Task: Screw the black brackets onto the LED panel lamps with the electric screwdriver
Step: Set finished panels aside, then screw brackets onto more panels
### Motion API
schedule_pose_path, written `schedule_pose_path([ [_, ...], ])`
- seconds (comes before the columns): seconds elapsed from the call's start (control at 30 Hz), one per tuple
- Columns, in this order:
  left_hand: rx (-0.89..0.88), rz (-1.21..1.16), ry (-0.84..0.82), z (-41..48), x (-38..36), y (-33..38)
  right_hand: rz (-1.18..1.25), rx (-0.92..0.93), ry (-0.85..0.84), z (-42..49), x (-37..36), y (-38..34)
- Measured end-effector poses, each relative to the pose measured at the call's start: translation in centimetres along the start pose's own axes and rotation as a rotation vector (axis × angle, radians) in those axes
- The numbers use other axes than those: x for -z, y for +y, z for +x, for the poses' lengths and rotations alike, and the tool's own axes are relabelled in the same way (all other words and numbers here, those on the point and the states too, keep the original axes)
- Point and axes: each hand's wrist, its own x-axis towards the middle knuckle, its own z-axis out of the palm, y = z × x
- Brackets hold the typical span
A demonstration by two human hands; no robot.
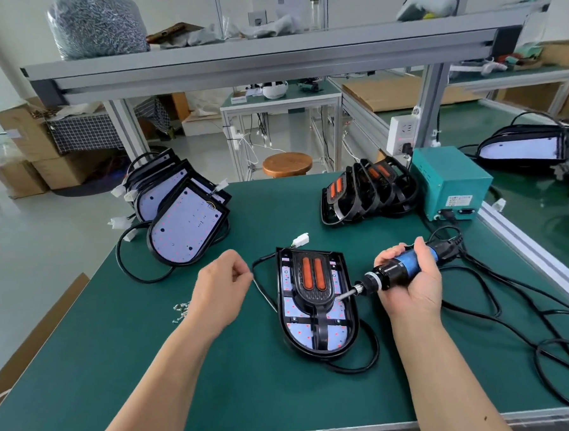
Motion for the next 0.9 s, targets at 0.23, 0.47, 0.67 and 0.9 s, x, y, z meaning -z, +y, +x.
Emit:
schedule_pose_path([
  [0.23, -0.149, -0.386, -0.183, -5.0, -3.1, 6.5, 0.042, 0.004, 0.009, 0.3, -0.1, -0.2],
  [0.47, -0.112, -0.433, -0.165, -5.6, -4.6, 7.3, -0.011, 0.016, 0.004, 0.3, 0.0, -0.1],
  [0.67, -0.121, -0.405, -0.157, -5.6, -5.0, 7.2, -0.012, 0.011, 0.006, 0.5, 0.1, 0.0],
  [0.9, -0.190, -0.267, -0.081, -6.1, -5.6, 7.5, -0.047, 0.039, 0.016, 0.4, -0.1, 0.3],
])
